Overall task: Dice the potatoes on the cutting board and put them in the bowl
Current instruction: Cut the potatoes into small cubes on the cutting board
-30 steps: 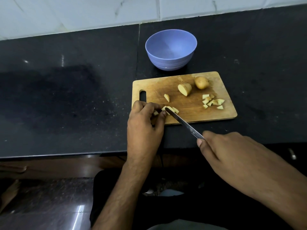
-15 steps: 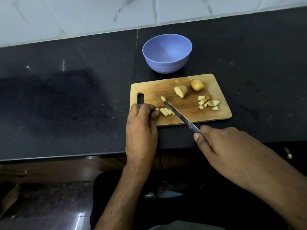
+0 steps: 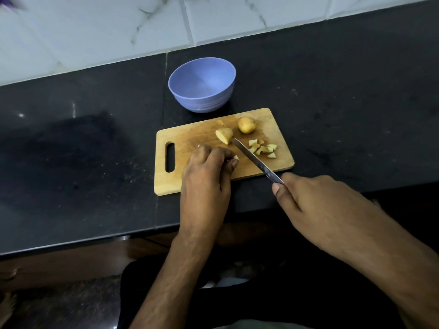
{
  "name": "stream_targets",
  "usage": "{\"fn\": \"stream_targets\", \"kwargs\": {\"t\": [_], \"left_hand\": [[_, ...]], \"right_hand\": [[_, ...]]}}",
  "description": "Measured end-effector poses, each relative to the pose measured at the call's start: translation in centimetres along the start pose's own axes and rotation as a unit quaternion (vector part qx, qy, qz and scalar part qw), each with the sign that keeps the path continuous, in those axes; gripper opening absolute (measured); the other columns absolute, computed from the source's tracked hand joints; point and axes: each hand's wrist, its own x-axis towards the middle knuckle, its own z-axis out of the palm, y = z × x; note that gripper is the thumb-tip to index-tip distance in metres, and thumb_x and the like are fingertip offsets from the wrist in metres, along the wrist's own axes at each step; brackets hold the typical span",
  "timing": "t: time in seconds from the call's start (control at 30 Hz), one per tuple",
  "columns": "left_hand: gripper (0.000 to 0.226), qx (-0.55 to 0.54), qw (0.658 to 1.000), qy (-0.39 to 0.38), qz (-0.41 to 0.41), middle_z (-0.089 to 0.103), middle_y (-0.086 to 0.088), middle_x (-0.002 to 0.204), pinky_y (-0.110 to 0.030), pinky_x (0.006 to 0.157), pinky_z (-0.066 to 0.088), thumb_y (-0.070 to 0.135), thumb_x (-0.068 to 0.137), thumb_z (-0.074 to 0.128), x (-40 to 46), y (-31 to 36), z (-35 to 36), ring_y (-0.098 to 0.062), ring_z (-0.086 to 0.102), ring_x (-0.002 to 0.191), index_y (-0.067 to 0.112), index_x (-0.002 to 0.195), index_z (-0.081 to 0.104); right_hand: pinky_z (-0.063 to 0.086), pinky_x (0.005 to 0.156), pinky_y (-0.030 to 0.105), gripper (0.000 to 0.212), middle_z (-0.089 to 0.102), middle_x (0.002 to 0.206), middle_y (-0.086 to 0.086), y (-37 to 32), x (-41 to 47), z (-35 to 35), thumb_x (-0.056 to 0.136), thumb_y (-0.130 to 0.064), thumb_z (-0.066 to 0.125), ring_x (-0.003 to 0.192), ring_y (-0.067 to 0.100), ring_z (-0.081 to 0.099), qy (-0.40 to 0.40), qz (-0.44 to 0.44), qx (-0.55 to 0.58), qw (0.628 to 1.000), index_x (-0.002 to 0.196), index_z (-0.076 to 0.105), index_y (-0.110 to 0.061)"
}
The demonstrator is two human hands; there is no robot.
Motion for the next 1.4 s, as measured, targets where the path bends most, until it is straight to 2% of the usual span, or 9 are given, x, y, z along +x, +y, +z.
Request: {"fn": "stream_targets", "kwargs": {"t": [0.2, 0.33, 0.47, 0.63, 0.87, 1.07, 1.2, 1.27, 1.4], "left_hand": [[0.018, 0.074, 0.996, -0.051, 0.027, 0.059, 0.0, 0.1, -0.047, 0.08, 0.049, 0.026, 0.1, 0.058, 2.6, 2.3, 1.7, -0.02, 0.054, 0.094, 0.018, 0.112, 0.069], [0.029, 0.088, 0.994, -0.057, 0.021, 0.064, -0.001, 0.108, -0.047, 0.086, 0.05, 0.008, 0.097, 0.058, 3.5, 3.0, 2.4, -0.021, 0.057, 0.101, 0.018, 0.122, 0.068], [0.039, 0.058, 0.997, -0.041, 0.012, 0.067, -0.001, 0.114, -0.047, 0.089, 0.05, -0.001, 0.093, 0.056, 3.0, 3.0, 2.5, -0.021, 0.057, 0.106, 0.015, 0.125, 0.067], [0.034, 0.045, 0.999, -0.031, 0.004, 0.065, 0.002, 0.111, -0.047, 0.089, 0.05, 0.023, 0.099, 0.045, 1.8, 1.8, 1.3, -0.019, 0.057, 0.105, 0.016, 0.124, 0.068], [0.024, 0.031, 0.998, 0.035, -0.05, 0.065, 0.006, 0.114, -0.049, 0.087, 0.051, 0.03, 0.099, 0.061, -0.2, -1.2, -1.4, -0.016, 0.059, 0.108, 0.018, 0.117, 0.07], [0.04, 0.038, 0.994, 0.012, -0.098, 0.06, 0.012, 0.119, -0.051, 0.091, 0.051, 0.047, 0.089, 0.071, -1.1, -3.3, -2.8, -0.01, 0.053, 0.111, 0.025, 0.122, 0.066], [0.032, 0.031, 0.995, -0.013, -0.092, 0.06, 0.013, 0.109, -0.048, 0.092, 0.05, 0.045, 0.088, 0.073, -0.5, -4.0, -3.2, -0.009, 0.054, 0.105, 0.026, 0.113, 0.069], [0.027, 0.012, 0.995, -0.016, -0.093, 0.06, 0.015, 0.105, -0.041, 0.092, 0.051, 0.041, 0.086, 0.077, -0.3, -4.2, -3.3, -0.008, 0.055, 0.102, 0.026, 0.107, 0.071], [0.021, -0.007, 0.994, 0.005, -0.11, 0.058, 0.015, 0.093, -0.008, 0.078, 0.038, 0.039, 0.082, 0.081, -0.5, -4.6, -3.5, -0.006, 0.054, 0.095, 0.026, 0.093, 0.069]], "right_hand": [[0.037, 0.048, 0.022, 0.034, 0.054, 0.063, -0.005, 2.2, -1.0, -1.2, 0.101, -0.052, 0.021, 0.051, 0.007, 0.054, 0.006, 0.034, 0.01, 0.999, 0.081, 0.039, -0.032], [0.028, 0.044, 0.017, 0.037, 0.052, 0.061, -0.006, 2.8, -1.7, -1.8, 0.102, -0.052, 0.02, 0.048, 0.005, 0.051, 0.006, 0.046, 0.002, 0.999, 0.072, 0.03, -0.032], [0.03, 0.045, 0.016, 0.035, 0.053, 0.063, -0.006, 3.3, -2.0, -1.8, 0.101, -0.052, 0.02, 0.049, 0.006, 0.053, 0.007, 0.049, 0.007, 0.999, 0.076, 0.034, -0.032], [0.032, 0.047, 0.019, 0.034, 0.053, 0.065, -0.006, 2.7, -1.8, -1.5, 0.102, -0.052, 0.018, 0.053, 0.006, 0.053, 0.01, 0.029, 0.001, 1.0, 0.08, 0.036, -0.033], [0.031, 0.047, 0.02, 0.033, 0.051, 0.064, -0.006, 0.8, -1.0, -0.6, 0.102, -0.052, 0.019, 0.052, 0.006, 0.051, 0.005, -0.01, -0.001, 1.0, 0.08, 0.034, -0.033], [0.033, 0.049, 0.021, 0.035, 0.052, 0.065, -0.007, -0.9, -0.7, 0.2, 0.102, -0.053, 0.019, 0.054, 0.006, 0.051, -0.003, -0.025, -0.002, 1.0, 0.077, 0.033, -0.032], [0.033, 0.049, 0.021, 0.035, 0.051, 0.066, -0.007, -2.0, -0.4, 0.5, 0.102, -0.053, 0.019, 0.056, 0.006, 0.051, -0.01, -0.032, -0.006, 0.999, 0.076, 0.03, -0.033], [0.032, 0.049, 0.022, 0.035, 0.051, 0.067, -0.008, -2.4, -0.3, 0.6, 0.101, -0.054, 0.019, 0.056, 0.005, 0.051, -0.014, -0.033, -0.009, 0.999, 0.076, 0.03, -0.033], [0.032, 0.049, 0.021, 0.036, 0.052, 0.068, -0.007, -3.4, -0.3, 0.9, 0.101, -0.055, 0.019, 0.057, 0.005, 0.051, -0.028, -0.036, -0.01, 0.999, 0.074, 0.028, -0.033]]}}
